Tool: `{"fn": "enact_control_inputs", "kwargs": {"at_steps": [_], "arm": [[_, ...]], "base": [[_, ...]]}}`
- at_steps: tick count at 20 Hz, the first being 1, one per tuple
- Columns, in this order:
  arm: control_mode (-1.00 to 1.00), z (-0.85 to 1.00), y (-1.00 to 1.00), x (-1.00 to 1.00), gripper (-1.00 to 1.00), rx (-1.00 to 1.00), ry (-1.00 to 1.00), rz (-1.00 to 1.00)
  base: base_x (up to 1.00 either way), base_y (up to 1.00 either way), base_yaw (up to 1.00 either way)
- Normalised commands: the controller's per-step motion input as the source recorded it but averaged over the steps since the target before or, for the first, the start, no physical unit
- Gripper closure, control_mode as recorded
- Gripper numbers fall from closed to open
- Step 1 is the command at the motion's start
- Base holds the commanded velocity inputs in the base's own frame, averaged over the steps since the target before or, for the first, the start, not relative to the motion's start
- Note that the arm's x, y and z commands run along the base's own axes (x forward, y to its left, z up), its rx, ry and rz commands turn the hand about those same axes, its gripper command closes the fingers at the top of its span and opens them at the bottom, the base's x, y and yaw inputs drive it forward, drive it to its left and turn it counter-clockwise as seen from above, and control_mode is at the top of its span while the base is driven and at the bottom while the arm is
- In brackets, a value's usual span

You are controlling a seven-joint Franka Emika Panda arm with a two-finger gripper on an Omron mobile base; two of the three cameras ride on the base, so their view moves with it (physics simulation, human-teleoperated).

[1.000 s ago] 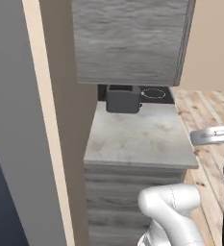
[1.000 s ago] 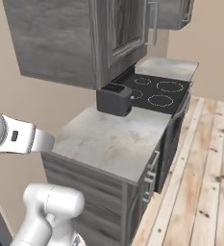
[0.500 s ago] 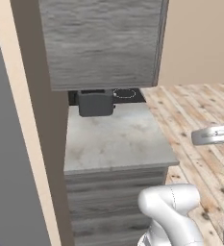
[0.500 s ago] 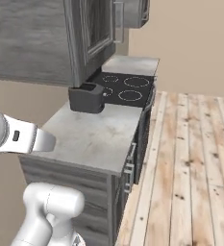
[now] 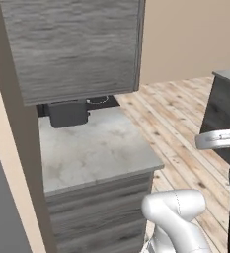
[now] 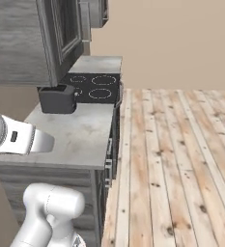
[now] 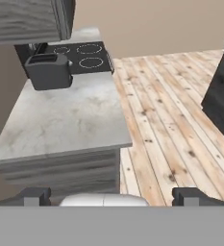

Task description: Pick the shrimp from the counter and place it in the microwave. Then turn on the microwave.

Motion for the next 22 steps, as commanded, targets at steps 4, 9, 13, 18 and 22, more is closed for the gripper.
{"fn": "enact_control_inputs", "kwargs": {"at_steps": [4,9,13,18,22], "arm": [[1.0,0.0,0.0,0.0,-1.0,0.0,0.0,0.0],[1.0,0.0,0.0,0.0,-1.0,0.0,0.0,0.0],[1.0,0.0,0.0,0.0,-1.0,0.0,0.0,0.0],[1.0,0.0,0.0,0.0,-1.0,0.0,0.0,0.0],[1.0,0.0,0.0,0.0,-1.0,0.0,0.0,0.0]], "base": [[-0.08,0.0,-0.1],[0.02,-0.11,-0.3],[0.06,0.0,-0.67],[0.08,0.0,-0.69],[0.11,0.0,-0.63]]}}
